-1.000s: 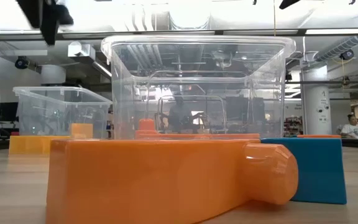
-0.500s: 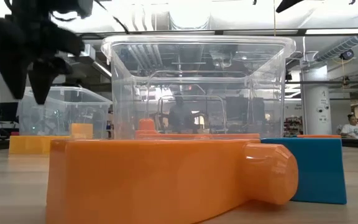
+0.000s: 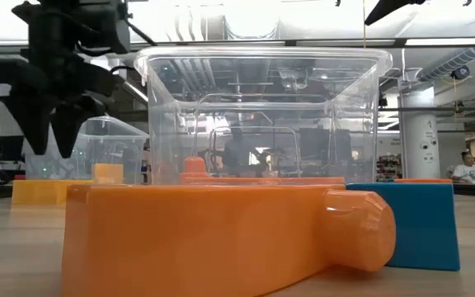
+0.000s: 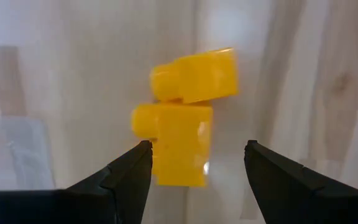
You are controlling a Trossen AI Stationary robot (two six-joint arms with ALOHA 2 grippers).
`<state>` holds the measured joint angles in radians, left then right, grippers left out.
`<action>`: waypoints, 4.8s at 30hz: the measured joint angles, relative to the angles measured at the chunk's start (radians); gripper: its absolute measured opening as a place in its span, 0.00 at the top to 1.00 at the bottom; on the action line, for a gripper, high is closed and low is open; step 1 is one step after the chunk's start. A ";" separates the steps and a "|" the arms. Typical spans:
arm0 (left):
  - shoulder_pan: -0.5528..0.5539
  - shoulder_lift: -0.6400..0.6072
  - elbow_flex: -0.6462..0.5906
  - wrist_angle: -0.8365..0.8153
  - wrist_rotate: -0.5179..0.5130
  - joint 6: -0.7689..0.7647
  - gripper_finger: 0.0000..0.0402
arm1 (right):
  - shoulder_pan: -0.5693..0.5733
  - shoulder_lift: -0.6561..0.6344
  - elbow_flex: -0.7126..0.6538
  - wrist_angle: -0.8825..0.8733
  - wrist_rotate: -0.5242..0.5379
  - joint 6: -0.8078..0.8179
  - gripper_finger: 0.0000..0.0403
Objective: Sort blocks
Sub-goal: Put the yellow game piece into the top left transparent bin
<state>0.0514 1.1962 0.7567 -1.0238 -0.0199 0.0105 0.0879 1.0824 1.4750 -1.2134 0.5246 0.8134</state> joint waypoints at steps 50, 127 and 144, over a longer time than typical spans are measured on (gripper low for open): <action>0.143 0.019 -0.019 0.026 0.028 0.178 0.16 | -0.048 0.000 -0.007 -0.001 0.000 -0.031 0.02; 0.125 0.319 -0.013 0.036 0.076 0.126 0.40 | -0.047 0.000 -0.008 -0.001 0.001 -0.056 0.02; 0.125 -0.058 0.013 -0.015 0.070 -0.187 0.40 | -0.054 0.000 -0.008 -0.001 0.000 -0.121 0.02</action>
<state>0.1761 1.1383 0.7693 -1.0391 0.0505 -0.1769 0.0339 1.0828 1.4673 -1.2144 0.5248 0.6922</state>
